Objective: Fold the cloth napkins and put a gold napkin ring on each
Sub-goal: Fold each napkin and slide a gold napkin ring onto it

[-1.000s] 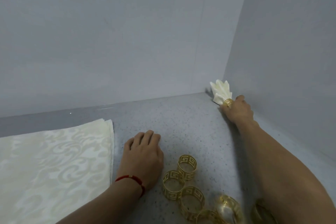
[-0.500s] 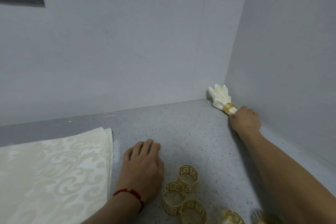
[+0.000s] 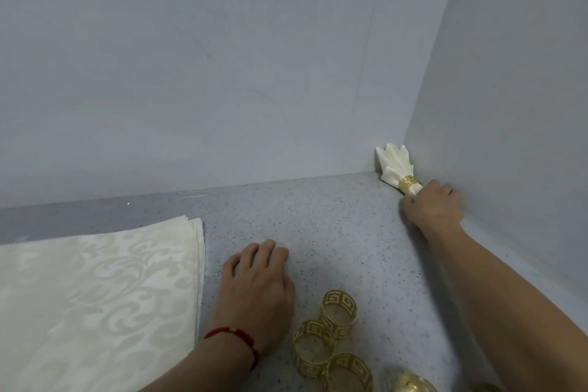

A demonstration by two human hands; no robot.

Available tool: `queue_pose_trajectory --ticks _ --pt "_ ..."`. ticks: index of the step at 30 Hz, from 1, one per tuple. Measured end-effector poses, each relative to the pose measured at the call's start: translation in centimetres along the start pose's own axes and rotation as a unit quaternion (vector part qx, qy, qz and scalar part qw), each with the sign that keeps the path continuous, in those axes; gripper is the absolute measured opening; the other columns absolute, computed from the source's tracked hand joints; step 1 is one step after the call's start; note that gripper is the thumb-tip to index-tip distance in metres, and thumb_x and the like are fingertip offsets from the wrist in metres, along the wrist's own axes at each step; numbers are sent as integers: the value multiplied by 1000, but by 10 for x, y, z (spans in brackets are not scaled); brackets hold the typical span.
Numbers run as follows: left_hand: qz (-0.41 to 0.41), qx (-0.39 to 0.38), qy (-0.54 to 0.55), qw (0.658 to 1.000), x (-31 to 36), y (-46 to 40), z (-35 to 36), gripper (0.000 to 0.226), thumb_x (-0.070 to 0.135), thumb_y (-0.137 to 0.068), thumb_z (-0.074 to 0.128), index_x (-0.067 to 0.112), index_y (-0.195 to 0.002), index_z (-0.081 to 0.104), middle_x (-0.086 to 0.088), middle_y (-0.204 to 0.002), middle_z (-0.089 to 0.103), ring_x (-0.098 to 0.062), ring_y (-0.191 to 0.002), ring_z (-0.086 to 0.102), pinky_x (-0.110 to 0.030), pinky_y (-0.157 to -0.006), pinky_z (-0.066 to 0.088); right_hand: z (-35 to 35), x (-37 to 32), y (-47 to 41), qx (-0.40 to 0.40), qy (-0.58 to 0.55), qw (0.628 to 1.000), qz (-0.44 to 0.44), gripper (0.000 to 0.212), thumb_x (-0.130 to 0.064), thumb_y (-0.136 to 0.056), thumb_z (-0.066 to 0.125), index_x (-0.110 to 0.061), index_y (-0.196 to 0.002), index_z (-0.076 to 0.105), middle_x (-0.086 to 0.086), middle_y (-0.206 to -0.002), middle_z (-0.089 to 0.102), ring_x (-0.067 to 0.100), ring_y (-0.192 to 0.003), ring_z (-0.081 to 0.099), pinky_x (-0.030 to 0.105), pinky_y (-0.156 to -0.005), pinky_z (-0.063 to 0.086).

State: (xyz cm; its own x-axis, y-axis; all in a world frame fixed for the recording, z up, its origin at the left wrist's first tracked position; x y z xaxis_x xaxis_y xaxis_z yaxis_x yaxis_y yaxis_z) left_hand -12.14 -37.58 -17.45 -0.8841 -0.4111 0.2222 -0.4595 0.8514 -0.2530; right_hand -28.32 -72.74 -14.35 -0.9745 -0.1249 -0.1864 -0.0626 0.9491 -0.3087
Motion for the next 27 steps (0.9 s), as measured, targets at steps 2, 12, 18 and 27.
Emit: queue_pose_trajectory --ticks 2,12,18,27 --pt "-3 -12 9 1000 1 1 -1 50 38 -98 18 31 -141 43 9 -150 41 -16 -141 32 -39 -117 22 -19 -7 21 36 45 996 -63 44 -41 -98 48 -6 -124 49 17 -124 52 34 -115 49 44 -88 44" --pt "-91 32 375 922 -6 21 -49 49 -15 -85 42 12 -120 62 -3 -126 61 -17 -120 54 -22 -106 37 -175 -47 273 -10 -163 880 -446 23 -33 -99 52 -22 -115 64 -3 -114 61 18 -103 57 38 -88 48" --pt "-127 34 420 898 -39 124 -132 44 -14 -81 42 12 -105 68 -4 -107 67 -14 -97 62 -3 -71 43 -204 -73 419 -154 -192 794 -556 9 -30 -97 55 -25 -97 63 -9 -95 65 15 -84 61 40 -76 52" --pt "-53 -30 192 980 -144 337 -193 24 12 -90 59 34 -87 66 13 -89 67 -5 -81 58 -16 -71 42 -216 -105 566 -343 -142 696 -615 27 -49 -89 74 -31 -107 67 -14 -94 61 7 -84 56 28 -78 51"
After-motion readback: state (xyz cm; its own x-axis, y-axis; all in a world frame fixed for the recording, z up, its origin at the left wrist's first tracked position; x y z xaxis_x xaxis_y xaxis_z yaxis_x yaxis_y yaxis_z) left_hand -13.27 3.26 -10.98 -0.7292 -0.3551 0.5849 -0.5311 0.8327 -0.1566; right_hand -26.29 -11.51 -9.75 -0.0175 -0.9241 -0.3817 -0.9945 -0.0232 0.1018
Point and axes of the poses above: each hand's wrist, its own y-axis away from the middle knuckle, its own z-axis out of the palm, x = y × z, the point moved 1 cm from there along -y, towards the middle knuckle
